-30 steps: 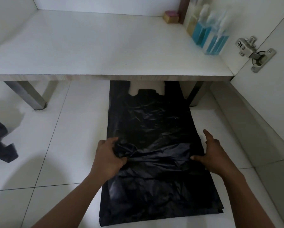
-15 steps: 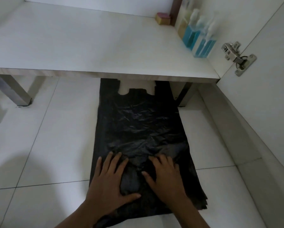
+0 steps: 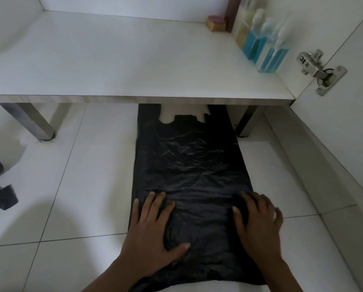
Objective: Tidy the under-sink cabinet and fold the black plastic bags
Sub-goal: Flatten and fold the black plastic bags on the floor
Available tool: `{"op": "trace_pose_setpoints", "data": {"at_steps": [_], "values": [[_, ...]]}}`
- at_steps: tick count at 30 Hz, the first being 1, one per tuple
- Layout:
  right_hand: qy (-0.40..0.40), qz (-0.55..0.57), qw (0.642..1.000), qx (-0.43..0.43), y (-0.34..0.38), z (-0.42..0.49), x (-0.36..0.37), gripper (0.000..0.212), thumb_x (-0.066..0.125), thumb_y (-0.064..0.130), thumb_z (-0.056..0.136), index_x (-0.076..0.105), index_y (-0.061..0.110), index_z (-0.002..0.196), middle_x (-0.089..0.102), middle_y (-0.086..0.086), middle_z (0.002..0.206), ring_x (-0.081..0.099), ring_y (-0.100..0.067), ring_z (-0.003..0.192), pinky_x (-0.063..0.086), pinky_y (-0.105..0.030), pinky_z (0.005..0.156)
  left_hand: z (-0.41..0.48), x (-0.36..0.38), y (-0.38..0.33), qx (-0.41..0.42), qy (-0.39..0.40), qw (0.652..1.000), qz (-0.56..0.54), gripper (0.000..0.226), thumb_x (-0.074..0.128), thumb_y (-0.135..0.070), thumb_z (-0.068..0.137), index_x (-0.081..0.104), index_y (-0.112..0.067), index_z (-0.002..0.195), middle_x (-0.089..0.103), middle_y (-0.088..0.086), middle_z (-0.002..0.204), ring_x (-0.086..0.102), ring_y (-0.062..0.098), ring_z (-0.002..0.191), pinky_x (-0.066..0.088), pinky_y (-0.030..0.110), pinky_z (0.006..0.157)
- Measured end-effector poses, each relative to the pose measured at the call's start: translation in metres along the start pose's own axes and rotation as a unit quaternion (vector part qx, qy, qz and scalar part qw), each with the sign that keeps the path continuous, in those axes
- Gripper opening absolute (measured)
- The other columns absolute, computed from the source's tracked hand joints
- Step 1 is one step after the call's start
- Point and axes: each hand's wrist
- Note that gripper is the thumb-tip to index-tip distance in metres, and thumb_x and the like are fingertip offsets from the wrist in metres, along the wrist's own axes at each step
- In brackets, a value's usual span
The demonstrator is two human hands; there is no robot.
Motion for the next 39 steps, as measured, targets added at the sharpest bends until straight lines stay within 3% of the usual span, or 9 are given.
{"op": "trace_pose_setpoints", "data": {"at_steps": [3, 7, 14, 18, 21, 28, 31, 36, 39], "values": [[0.029, -0.013, 0.996, -0.084, 0.029, -0.003, 0.017, 0.048, 0.038, 0.053, 0.092, 0.060, 0.028, 0.127, 0.055, 0.000, 0.133, 0.044, -0.025, 0.130, 0.028, -0.059, 0.108, 0.001, -0.001, 0.004, -0.017, 0.023, 0.999, 0.022, 0.093, 0.038, -0.090, 0.078, 0.052, -0.025, 0.142, 0.040, 0.004, 0.156, 0.030, 0.030, 0.148, 0.017, 0.058, 0.117], [0.040, -0.015, 0.995, -0.094, 0.035, 0.001, 0.029, 0.049, 0.036, 0.054, 0.092, 0.061, 0.029, 0.126, 0.055, 0.001, 0.134, 0.045, -0.023, 0.128, 0.032, -0.061, 0.106, -0.001, 0.001, 0.011, -0.037, 0.032, 0.998, 0.028, 0.094, 0.032, -0.091, 0.077, 0.053, -0.026, 0.142, 0.042, 0.004, 0.154, 0.035, 0.030, 0.145, 0.016, 0.050, 0.116], [0.050, -0.008, 0.992, -0.119, 0.037, 0.000, 0.030, 0.049, 0.035, 0.055, 0.094, 0.057, 0.032, 0.132, 0.050, 0.004, 0.142, 0.038, -0.021, 0.137, 0.029, -0.059, 0.108, -0.003, 0.003, 0.020, -0.053, -0.012, 0.999, -0.005, 0.091, 0.056, -0.085, 0.069, 0.057, -0.022, 0.135, 0.042, 0.007, 0.151, 0.034, 0.033, 0.144, 0.036, 0.050, 0.115], [0.054, -0.005, 0.990, -0.131, 0.037, 0.002, 0.028, 0.048, 0.036, 0.053, 0.094, 0.057, 0.032, 0.131, 0.051, 0.004, 0.141, 0.037, -0.019, 0.138, 0.027, -0.061, 0.109, -0.001, 0.002, 0.016, -0.058, -0.047, 0.997, 0.022, 0.089, 0.047, -0.088, 0.073, 0.059, -0.021, 0.130, 0.049, 0.006, 0.141, 0.040, 0.033, 0.137, 0.025, 0.059, 0.117], [0.024, 0.017, 0.990, -0.138, 0.045, 0.005, 0.024, 0.044, 0.037, 0.048, 0.095, 0.058, 0.029, 0.130, 0.050, 0.004, 0.141, 0.038, -0.022, 0.138, 0.027, -0.061, 0.110, 0.012, -0.002, 0.007, -0.044, -0.073, 0.996, 0.034, 0.077, 0.052, -0.077, 0.080, 0.058, -0.020, 0.132, 0.046, 0.006, 0.147, 0.035, 0.033, 0.143, 0.018, 0.060, 0.119], [0.054, 0.020, 0.962, -0.266, 0.085, 0.016, 0.048, 0.039, 0.036, 0.036, 0.099, 0.054, 0.029, 0.132, 0.050, 0.005, 0.141, 0.038, -0.019, 0.137, 0.029, -0.051, 0.113, 0.032, 0.019, 0.011, -0.024, 0.008, 0.999, 0.048, 0.077, 0.042, -0.073, 0.088, 0.049, -0.021, 0.145, 0.040, 0.003, 0.156, 0.025, 0.029, 0.150, 0.019, 0.058, 0.119], [0.067, 0.014, 0.971, -0.231, 0.058, 0.039, 0.046, 0.045, 0.034, 0.045, 0.099, 0.051, 0.029, 0.138, 0.046, 0.004, 0.147, 0.037, -0.021, 0.139, 0.023, -0.046, 0.116, 0.033, 0.019, 0.011, -0.022, 0.009, 0.999, 0.045, 0.078, 0.040, -0.075, 0.089, 0.047, -0.023, 0.147, 0.037, 0.001, 0.158, 0.021, 0.028, 0.152, 0.017, 0.057, 0.121], [0.081, 0.001, 0.996, -0.039, -0.006, 0.087, 0.024, 0.058, 0.018, 0.054, 0.099, 0.036, 0.029, 0.148, 0.033, 0.001, 0.156, 0.024, -0.025, 0.145, 0.015, -0.057, 0.116, 0.037, 0.010, 0.009, -0.038, 0.021, 0.999, 0.021, 0.083, 0.031, -0.081, 0.086, 0.037, -0.030, 0.151, 0.027, -0.004, 0.161, 0.011, 0.022, 0.154, 0.003, 0.051, 0.124], [0.075, -0.015, 0.997, -0.004, -0.016, 0.102, 0.014, 0.057, 0.019, 0.053, 0.100, 0.041, 0.025, 0.145, 0.037, -0.003, 0.153, 0.024, -0.028, 0.144, 0.016, -0.062, 0.115, 0.050, -0.005, 0.007, -0.042, 0.023, 0.999, 0.019, 0.084, 0.024, -0.086, 0.083, 0.041, -0.032, 0.145, 0.037, -0.006, 0.152, 0.026, 0.022, 0.146, 0.012, 0.052, 0.122]]}}
Point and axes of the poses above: each hand's wrist, its own z-axis towards the middle knuckle, its own x-axis out of the palm, y = z × x
